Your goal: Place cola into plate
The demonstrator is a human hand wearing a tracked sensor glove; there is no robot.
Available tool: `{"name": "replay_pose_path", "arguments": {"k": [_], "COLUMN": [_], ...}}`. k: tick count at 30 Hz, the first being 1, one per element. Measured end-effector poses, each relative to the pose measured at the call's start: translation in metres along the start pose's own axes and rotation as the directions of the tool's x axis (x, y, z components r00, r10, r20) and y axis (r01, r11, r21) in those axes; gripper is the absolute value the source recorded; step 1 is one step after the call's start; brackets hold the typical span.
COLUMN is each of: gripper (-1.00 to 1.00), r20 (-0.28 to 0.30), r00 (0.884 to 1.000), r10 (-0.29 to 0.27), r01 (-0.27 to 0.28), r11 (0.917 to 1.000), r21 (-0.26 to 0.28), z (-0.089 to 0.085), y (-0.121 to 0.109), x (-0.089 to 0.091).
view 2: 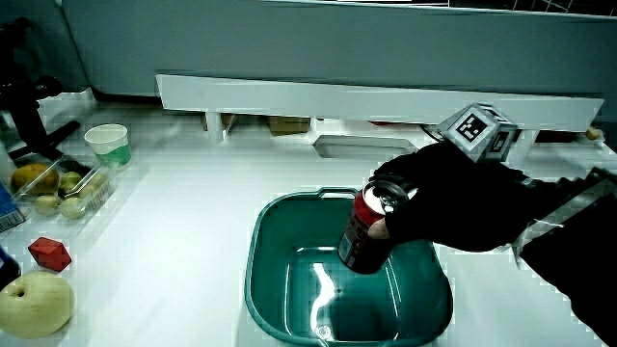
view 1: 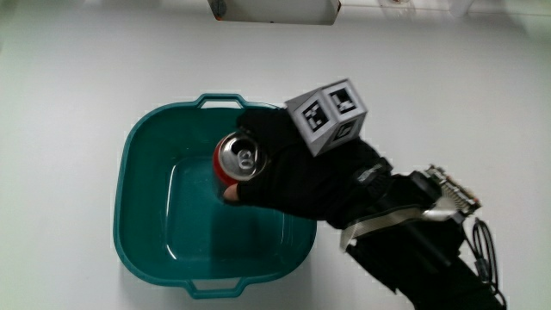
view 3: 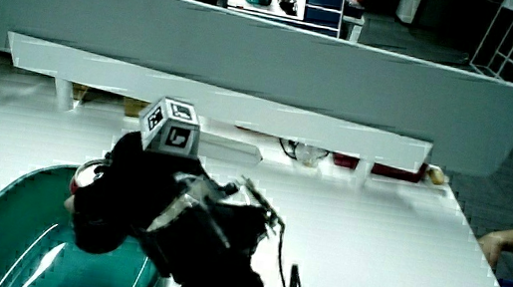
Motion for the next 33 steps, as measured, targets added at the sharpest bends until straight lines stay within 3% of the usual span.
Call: {"name": "replay_pose_path", "arguments": {"k": [1, 3, 5, 7, 8, 10, 12, 14, 15, 17, 18, 19, 21, 23, 29, 30, 33], "gripper": [0.00, 0.00, 0.00, 0.00, 0.00, 0.00, 0.00, 0.00, 0.00, 0.00, 0.00, 0.00, 0.00, 0.00, 0.00, 0.00, -0.21], "r20": [0.025, -0.006, 0.033, 0.010, 0.048, 0.029, 0.083, 0.075, 0.111, 0.096, 0.109, 0.083, 0.134, 0.110, 0.129, 0.105, 0.111], "r00": [1.000, 1.000, 0.999, 1.000, 0.999, 1.000, 0.997, 0.997, 0.994, 0.995, 0.994, 0.997, 0.991, 0.994, 0.991, 0.994, 0.994], "r10": [0.000, -0.002, -0.003, 0.001, -0.005, 0.005, -0.005, 0.000, -0.004, -0.003, -0.004, -0.005, -0.011, -0.011, -0.018, -0.020, -0.024], "r01": [0.001, 0.002, 0.004, -0.001, 0.007, -0.004, 0.010, 0.007, 0.014, 0.013, 0.015, 0.014, 0.026, 0.023, 0.038, 0.036, 0.043], "r11": [1.0000, 1.0000, 0.9997, 0.9995, 0.9992, 0.9984, 0.9979, 0.9952, 0.9961, 0.9942, 0.9950, 0.9938, 0.9931, 0.9936, 0.9879, 0.9878, 0.9836], "r21": [-0.008, -0.008, -0.025, -0.031, -0.040, -0.057, -0.065, -0.097, -0.087, -0.107, -0.099, -0.110, -0.114, -0.111, -0.150, -0.152, -0.175], "z": [-0.004, -0.006, -0.018, -0.020, -0.025, -0.029, -0.036, -0.045, -0.046, -0.054, -0.053, -0.055, -0.059, -0.059, -0.062, -0.062, -0.065], "y": [0.001, 0.001, 0.004, 0.004, 0.005, 0.005, 0.005, 0.006, 0.006, 0.007, 0.006, 0.006, 0.007, 0.006, 0.007, 0.007, 0.006], "x": [-0.001, -0.006, -0.003, -0.008, -0.009, -0.012, -0.014, -0.012, -0.013, -0.010, -0.012, -0.012, -0.011, -0.011, -0.011, -0.010, -0.008]}}
